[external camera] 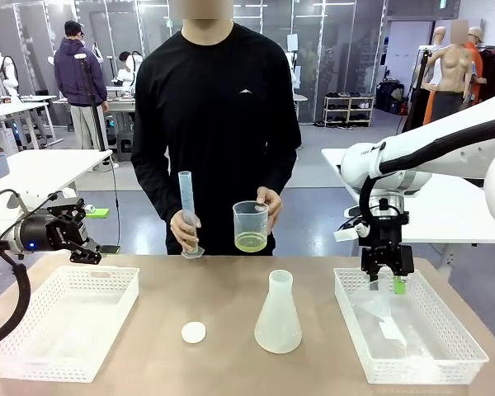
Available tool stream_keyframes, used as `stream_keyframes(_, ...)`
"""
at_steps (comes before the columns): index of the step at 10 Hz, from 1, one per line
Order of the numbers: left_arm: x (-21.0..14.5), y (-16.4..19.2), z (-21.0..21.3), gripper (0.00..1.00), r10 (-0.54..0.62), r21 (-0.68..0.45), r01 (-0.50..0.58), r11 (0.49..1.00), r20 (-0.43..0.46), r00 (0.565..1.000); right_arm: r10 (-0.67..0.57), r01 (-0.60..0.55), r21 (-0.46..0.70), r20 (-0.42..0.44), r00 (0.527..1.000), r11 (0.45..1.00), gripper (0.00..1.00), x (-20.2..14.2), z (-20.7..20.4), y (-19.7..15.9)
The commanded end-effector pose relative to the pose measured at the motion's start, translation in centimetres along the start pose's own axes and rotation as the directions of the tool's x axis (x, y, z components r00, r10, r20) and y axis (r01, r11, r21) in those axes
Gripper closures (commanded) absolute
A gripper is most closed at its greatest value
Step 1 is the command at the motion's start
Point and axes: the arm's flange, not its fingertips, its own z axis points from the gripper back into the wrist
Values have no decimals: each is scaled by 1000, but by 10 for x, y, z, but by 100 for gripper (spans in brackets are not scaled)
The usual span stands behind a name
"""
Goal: Prepare the solutions needed for the experiment.
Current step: Pick up the Plastic Funnel and insert it into the Big flask.
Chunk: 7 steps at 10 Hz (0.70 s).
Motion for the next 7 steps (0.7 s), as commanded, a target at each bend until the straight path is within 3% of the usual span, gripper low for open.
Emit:
stream_keyframes(1,-1,-1,0,0,0,-1,0,1000,-1,1000,-44,44,4,1,999,999,19,-3,4,-7)
stream_keyframes(2,-1,-1,0,0,0,-1,0,1000,-1,1000,-54,54,9,8,998,998,20,-3,4,-7)
stream_keyframes(3,-1,-1,0,0,0,-1,0,1000,-1,1000,-63,63,6,12,998,998,39,-4,5,-7)
stream_keyframes(4,-1,-1,0,0,0,-1,0,1000,-1,1000,-65,65,1,5,998,998,24,-3,5,-8)
stream_keyframes(5,-1,-1,0,0,0,-1,0,1000,-1,1000,-60,60,-2,10,998,998,59,-1,6,-7)
stream_keyframes(6,-1,-1,0,0,0,-1,0,1000,-1,1000,-64,64,0,14,998,998,44,1,7,-7)
stream_keyframes(7,-1,-1,0,0,0,-1,0,1000,-1,1000,-74,74,0,22,997,997,79,2,7,-6)
